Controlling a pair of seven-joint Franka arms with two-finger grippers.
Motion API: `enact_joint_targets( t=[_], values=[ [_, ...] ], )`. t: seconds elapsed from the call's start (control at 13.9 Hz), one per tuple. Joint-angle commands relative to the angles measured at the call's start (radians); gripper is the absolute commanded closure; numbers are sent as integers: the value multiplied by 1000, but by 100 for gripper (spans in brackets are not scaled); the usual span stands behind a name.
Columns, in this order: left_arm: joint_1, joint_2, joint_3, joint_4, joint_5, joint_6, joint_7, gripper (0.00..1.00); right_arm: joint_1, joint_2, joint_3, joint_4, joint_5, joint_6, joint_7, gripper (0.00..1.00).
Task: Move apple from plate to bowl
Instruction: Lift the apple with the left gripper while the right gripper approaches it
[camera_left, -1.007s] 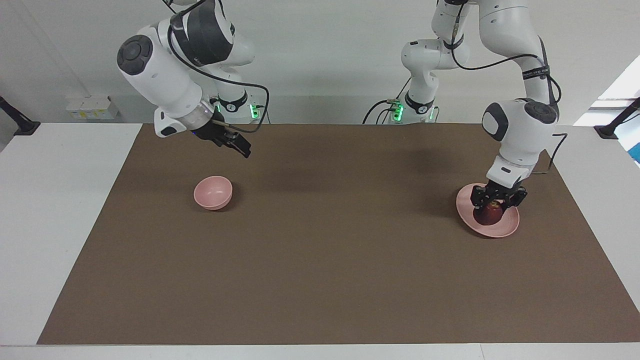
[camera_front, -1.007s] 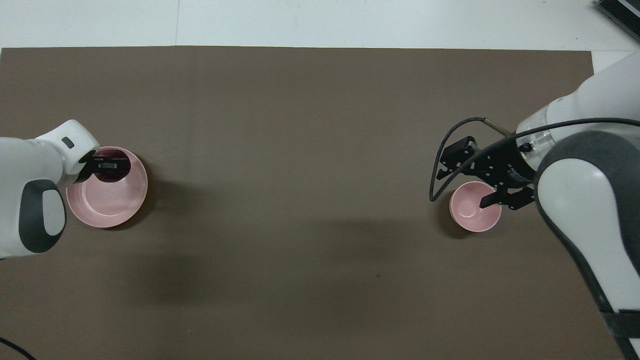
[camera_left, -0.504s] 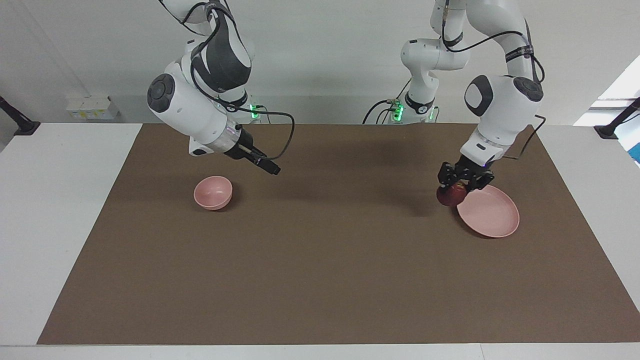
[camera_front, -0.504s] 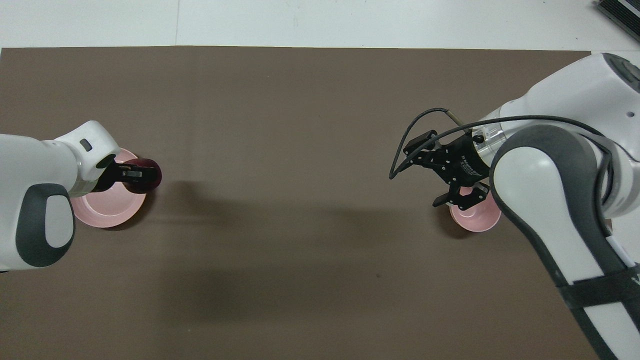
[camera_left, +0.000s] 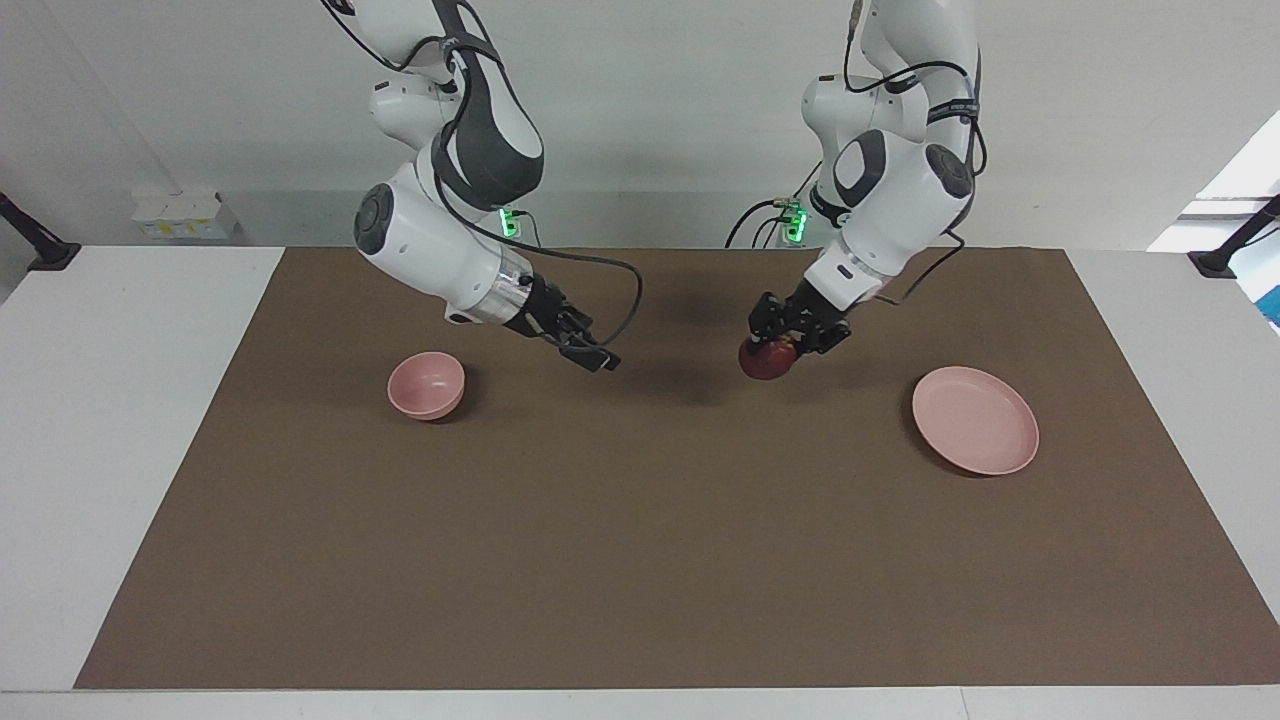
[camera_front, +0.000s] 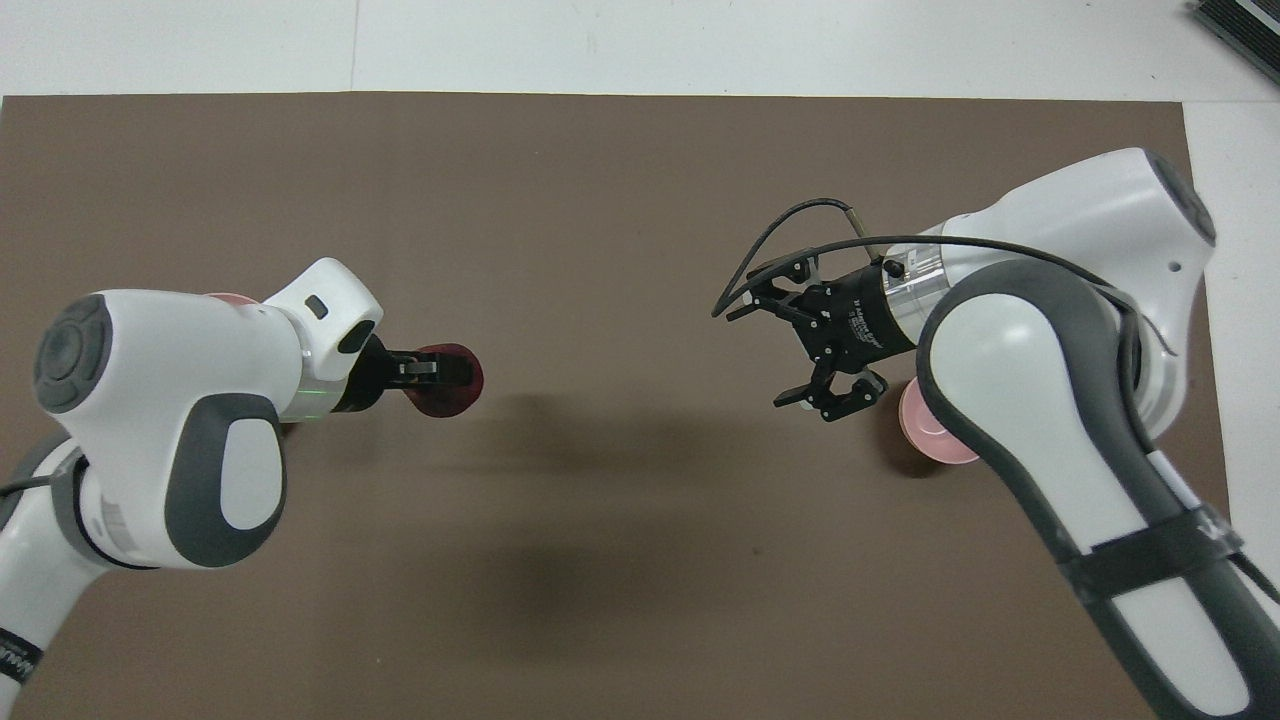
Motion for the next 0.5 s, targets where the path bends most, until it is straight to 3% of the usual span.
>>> enact_joint_targets(
  t=[0.0, 0.43],
  values=[
    [-7, -29, -82, -20, -88, 126, -76, 100, 7, 28, -1, -13, 90, 39, 23, 0],
    [-4, -3, -201, -9, -223, 400, -82, 100, 30, 34, 1, -28, 117, 18, 29, 0]
  ],
)
